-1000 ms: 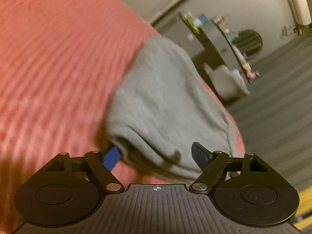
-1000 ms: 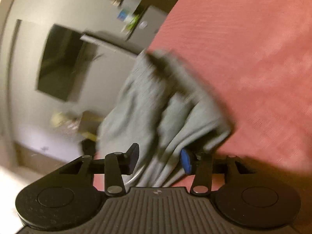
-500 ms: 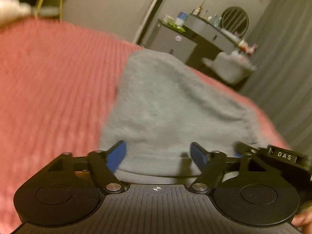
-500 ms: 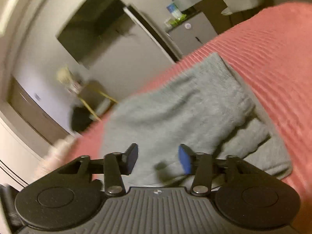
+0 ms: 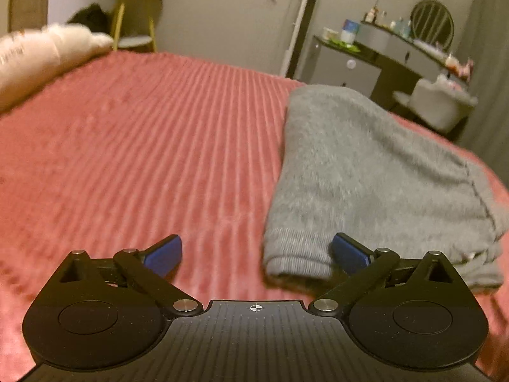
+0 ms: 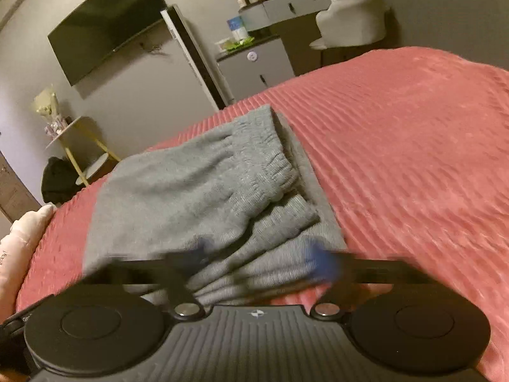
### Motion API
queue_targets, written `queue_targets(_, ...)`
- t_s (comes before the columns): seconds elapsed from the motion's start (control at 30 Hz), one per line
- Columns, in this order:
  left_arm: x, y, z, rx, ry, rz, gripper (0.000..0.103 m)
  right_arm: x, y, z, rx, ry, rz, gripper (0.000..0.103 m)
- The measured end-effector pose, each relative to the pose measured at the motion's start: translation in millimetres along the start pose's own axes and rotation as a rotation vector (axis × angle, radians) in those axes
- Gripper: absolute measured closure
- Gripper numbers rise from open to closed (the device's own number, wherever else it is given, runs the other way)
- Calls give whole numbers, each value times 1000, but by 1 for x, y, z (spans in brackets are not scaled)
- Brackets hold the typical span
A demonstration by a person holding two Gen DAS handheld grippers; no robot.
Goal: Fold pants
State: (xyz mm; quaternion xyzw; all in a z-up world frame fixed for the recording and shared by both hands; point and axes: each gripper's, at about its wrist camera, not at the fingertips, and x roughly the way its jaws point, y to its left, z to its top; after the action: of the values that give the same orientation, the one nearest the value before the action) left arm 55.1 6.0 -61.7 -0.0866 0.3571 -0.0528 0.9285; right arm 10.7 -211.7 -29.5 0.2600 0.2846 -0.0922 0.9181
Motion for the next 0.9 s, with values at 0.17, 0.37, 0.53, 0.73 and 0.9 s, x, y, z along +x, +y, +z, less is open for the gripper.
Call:
queue_targets(0.17, -32, -18, -12, 109, 64, 48, 0, -23, 38, -19, -155, 122, -28, 4)
queue_targets(0.37, -74, -23, -25, 78, 84, -7, 0, -44, 75, -37, -336, 168, -141, 4)
queue_targets(0.53, -93, -41, -32, 208, 3, 47, 0, -56, 88, -30, -391, 163, -185, 4)
queue_targets(0.73, -90, -60, -35, 341, -2, 38, 0, -60, 94, -24, -363, 21, -112, 4)
queue_targets(0.9, -80, -61, -36, 356, -18, 48, 0, -38, 100, -33, -413, 48, -171, 4)
